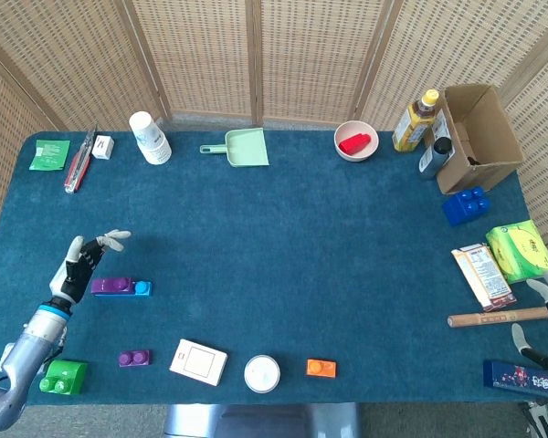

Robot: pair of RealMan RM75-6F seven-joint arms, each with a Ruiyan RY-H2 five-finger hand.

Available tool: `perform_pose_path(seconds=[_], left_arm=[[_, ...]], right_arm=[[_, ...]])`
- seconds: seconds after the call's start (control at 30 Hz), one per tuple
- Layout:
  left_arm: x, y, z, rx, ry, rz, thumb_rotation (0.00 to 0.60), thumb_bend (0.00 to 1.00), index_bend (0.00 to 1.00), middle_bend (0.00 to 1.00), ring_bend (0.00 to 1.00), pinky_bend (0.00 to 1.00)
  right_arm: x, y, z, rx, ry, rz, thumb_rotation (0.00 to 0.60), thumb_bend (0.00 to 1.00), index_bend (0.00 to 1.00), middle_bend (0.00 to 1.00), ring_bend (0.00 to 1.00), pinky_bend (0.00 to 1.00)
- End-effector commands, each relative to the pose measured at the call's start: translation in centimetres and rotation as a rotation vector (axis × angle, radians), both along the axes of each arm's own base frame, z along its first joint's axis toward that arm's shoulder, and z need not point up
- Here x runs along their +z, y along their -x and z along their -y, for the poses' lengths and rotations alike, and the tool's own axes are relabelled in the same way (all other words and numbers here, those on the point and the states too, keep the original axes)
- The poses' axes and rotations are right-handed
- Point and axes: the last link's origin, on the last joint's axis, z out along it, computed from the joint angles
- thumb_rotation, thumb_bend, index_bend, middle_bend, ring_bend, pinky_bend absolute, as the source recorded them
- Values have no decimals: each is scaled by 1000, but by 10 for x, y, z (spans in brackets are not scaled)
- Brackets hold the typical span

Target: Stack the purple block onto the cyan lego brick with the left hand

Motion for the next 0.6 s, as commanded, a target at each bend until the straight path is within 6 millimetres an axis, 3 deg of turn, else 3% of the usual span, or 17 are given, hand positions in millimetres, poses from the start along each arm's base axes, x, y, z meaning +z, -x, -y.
perform_pose_path(seconds=[0.03, 0.6], left_arm=[[-1, 1, 2, -1, 7, -4, 0, 331, 470, 280, 97, 39], [-15, 4, 1, -14, 25, -85, 0, 335, 482, 281, 97, 40]], right_arm=[[0, 0, 0, 1, -1, 0, 600, 371, 164, 95, 0, 39], [0, -1, 0, 1, -1, -4, 600, 371, 163, 95, 0, 39]])
